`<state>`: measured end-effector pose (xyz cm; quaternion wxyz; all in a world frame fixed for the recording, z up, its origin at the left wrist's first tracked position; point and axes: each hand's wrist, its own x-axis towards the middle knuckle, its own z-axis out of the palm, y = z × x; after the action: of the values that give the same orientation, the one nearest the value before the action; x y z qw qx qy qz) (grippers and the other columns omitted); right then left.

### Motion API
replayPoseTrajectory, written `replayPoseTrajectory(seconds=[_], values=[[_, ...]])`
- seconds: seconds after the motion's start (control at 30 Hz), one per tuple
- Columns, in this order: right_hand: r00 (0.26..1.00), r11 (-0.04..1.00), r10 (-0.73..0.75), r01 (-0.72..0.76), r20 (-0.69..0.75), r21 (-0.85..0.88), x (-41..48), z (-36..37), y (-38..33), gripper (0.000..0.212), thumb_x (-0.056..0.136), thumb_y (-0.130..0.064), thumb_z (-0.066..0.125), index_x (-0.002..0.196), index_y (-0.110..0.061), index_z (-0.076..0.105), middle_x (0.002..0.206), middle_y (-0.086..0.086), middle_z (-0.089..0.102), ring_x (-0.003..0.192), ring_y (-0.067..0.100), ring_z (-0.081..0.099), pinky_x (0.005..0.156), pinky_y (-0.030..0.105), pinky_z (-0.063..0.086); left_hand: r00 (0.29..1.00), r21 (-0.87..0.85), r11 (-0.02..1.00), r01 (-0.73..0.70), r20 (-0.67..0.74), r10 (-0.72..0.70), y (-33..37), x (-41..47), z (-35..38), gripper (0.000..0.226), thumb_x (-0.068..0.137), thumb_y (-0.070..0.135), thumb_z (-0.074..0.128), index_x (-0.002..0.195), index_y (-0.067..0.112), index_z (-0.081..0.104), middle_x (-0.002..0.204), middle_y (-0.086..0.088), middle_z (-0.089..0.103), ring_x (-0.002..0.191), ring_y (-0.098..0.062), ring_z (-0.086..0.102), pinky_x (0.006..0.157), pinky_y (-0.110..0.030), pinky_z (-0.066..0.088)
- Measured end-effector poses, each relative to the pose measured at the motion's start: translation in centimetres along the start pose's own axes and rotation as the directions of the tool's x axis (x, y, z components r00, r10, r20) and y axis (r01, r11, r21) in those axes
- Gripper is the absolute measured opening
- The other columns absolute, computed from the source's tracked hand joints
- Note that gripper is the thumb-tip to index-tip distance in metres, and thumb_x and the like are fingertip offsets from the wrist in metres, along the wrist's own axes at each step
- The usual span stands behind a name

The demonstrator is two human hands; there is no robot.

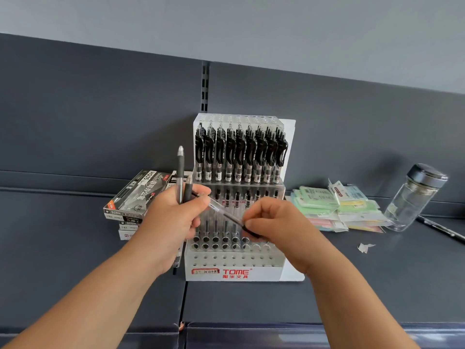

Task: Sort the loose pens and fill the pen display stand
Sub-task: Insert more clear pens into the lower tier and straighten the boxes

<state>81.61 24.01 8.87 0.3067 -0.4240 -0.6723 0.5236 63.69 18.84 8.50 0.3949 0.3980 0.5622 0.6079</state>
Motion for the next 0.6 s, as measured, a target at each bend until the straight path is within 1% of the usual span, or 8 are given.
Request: replayPoseTrajectory(seconds=[0.07,0.13,0.23,0.3,0.37,0.47,0.53,0.6], values=[[0.998,0.986,-0.057,0.059,0.015,-0.159,-0.2,0.6,-0.5,0.009,0.088,-0.011,0.062,0.083,-0.015,0.067,0.070,0.002,0.066,0.061,0.013,0.051,0.058,0.024,0.043,0.998,0.050,0.998,-0.049,0.028,0.047,0.1,-0.2,0.5,0.015,0.088,0.007,0.061,0.092,0.019,0.068,0.063,0.000,0.047,0.051,-0.009,0.043,0.042,-0.020,0.032],[0.993,0.972,-0.115,0.121,0.038,-0.200,-0.2,1.2,-0.9,0.008,0.090,-0.020,0.062,0.088,-0.022,0.069,0.078,0.005,0.070,0.060,0.014,0.046,0.057,0.027,0.041,0.995,0.085,0.993,-0.078,0.067,0.072,0.3,-0.3,1.0,0.017,0.087,0.007,0.062,0.092,0.022,0.069,0.059,0.004,0.047,0.049,-0.007,0.044,0.043,-0.019,0.035],[0.983,0.954,-0.178,0.185,0.051,-0.236,0.0,1.5,-1.1,0.012,0.091,-0.021,0.060,0.091,-0.026,0.070,0.086,0.010,0.070,0.059,0.016,0.044,0.056,0.031,0.040,0.993,0.101,0.991,-0.089,0.091,0.080,0.5,-0.5,1.5,0.019,0.087,0.010,0.062,0.096,0.026,0.069,0.057,0.009,0.049,0.048,-0.005,0.044,0.043,-0.018,0.036],[0.983,0.963,-0.182,0.177,-0.009,-0.203,-0.1,1.0,-1.2,0.012,0.090,-0.019,0.062,0.088,-0.028,0.069,0.085,0.009,0.071,0.060,0.016,0.044,0.056,0.031,0.041,0.994,0.093,0.993,-0.078,0.087,0.069,0.6,-0.5,1.5,0.019,0.090,0.014,0.060,0.098,0.029,0.068,0.062,0.008,0.054,0.050,-0.005,0.044,0.044,-0.018,0.036],[0.977,0.979,-0.178,0.163,-0.121,-0.121,0.0,0.3,-1.2,0.012,0.087,-0.014,0.065,0.084,-0.025,0.067,0.084,0.008,0.071,0.062,0.018,0.048,0.060,0.035,0.045,0.997,0.073,0.996,-0.047,0.072,0.041,0.6,-0.5,1.4,0.015,0.092,0.018,0.057,0.100,0.028,0.066,0.072,0.004,0.058,0.049,-0.005,0.043,0.045,-0.019,0.035],[0.943,0.980,-0.199,0.197,-0.268,-0.035,0.3,-0.8,-1.0,0.015,0.086,-0.009,0.066,0.080,-0.022,0.063,0.077,0.004,0.071,0.074,0.035,0.062,0.074,0.049,0.054,0.998,0.019,1.000,-0.002,0.061,0.000,0.4,-0.5,1.3,0.011,0.094,0.021,0.055,0.100,0.018,0.064,0.070,0.002,0.054,0.046,-0.005,0.039,0.041,-0.018,0.031],[0.923,0.975,-0.219,0.217,-0.315,-0.044,0.5,-1.0,-0.8,0.014,0.086,-0.010,0.065,0.080,-0.023,0.063,0.073,-0.002,0.068,0.080,0.032,0.066,0.076,0.052,0.056,0.998,0.022,1.000,0.007,0.066,-0.008,0.2,-0.4,1.3,0.012,0.094,0.023,0.056,0.098,0.015,0.063,0.067,0.003,0.053,0.047,-0.007,0.038,0.040,-0.019,0.030],[0.905,0.968,-0.248,0.241,-0.344,-0.066,0.7,-0.9,-0.4,0.014,0.086,-0.011,0.065,0.079,-0.023,0.063,0.073,-0.003,0.066,0.079,0.029,0.066,0.078,0.048,0.056,0.997,0.027,1.000,0.010,0.070,-0.012,0.2,-0.4,1.2,0.012,0.094,0.023,0.056,0.097,0.014,0.063,0.066,0.002,0.052,0.047,-0.008,0.037,0.040,-0.019,0.030]])
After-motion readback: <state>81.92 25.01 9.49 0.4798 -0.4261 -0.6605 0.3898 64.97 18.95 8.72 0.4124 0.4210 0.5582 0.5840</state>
